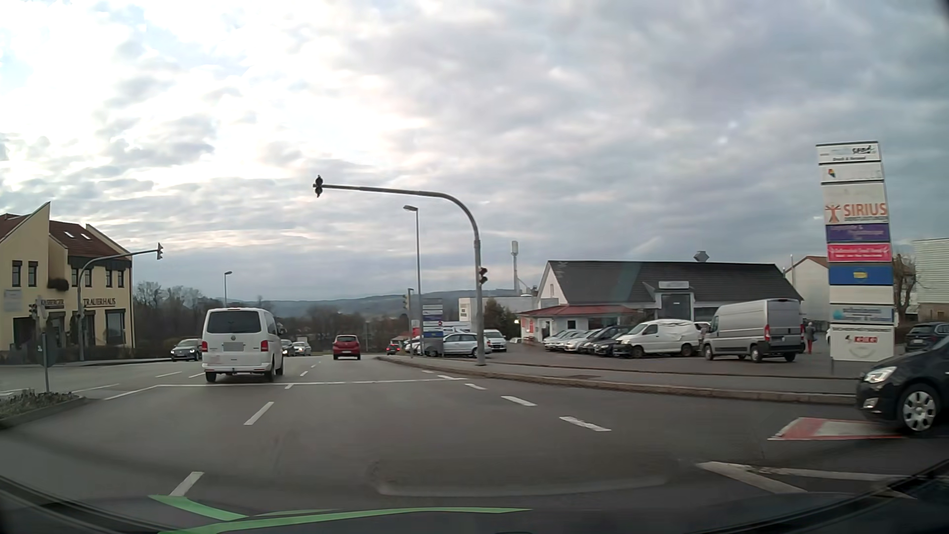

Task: Follow the waypoints while adhering to traffic rules and regulations

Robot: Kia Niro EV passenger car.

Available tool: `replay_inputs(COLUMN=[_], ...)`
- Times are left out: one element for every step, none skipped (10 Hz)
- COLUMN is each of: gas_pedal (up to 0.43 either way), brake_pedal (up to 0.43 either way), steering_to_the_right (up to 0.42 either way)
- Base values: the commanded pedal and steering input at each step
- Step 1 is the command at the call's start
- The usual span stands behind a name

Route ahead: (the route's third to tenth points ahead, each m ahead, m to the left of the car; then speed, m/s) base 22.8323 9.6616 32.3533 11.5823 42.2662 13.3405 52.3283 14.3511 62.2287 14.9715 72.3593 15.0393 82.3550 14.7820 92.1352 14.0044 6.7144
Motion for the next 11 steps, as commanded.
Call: replay_inputs(gas_pedal=[0.169, 0.169, 0.169, 0.169, 0.169, 0.169, 0.169, 0.177, 0.177, 0.177, 0.177], brake_pedal=[0.000, 0.000, 0.000, 0.000, 0.000, 0.000, 0.000, 0.000, 0.000, 0.000, 0.000], steering_to_the_right=[-0.210, -0.180, -0.143, -0.115, -0.091, -0.074, -0.065, -0.055, -0.045, -0.036, -0.030])
